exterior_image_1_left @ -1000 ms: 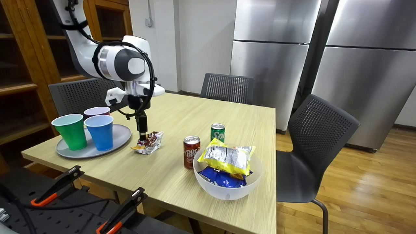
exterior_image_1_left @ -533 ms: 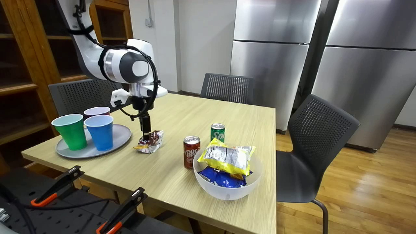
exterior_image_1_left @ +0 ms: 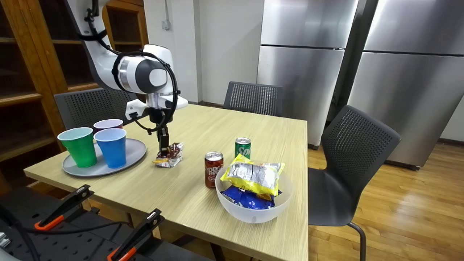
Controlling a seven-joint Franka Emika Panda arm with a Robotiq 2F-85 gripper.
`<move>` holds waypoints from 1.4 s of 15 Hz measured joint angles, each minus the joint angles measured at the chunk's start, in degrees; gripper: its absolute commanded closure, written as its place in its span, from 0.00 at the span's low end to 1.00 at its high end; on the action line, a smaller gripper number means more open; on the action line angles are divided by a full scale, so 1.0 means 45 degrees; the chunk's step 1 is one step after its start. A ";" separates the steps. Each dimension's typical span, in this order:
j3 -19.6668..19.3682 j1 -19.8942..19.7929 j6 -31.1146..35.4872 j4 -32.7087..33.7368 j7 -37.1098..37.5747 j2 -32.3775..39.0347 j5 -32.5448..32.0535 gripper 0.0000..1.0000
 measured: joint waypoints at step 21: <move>-0.0066 0.0042 0.0043 -0.0856 -0.0058 -0.2093 0.0019 1.00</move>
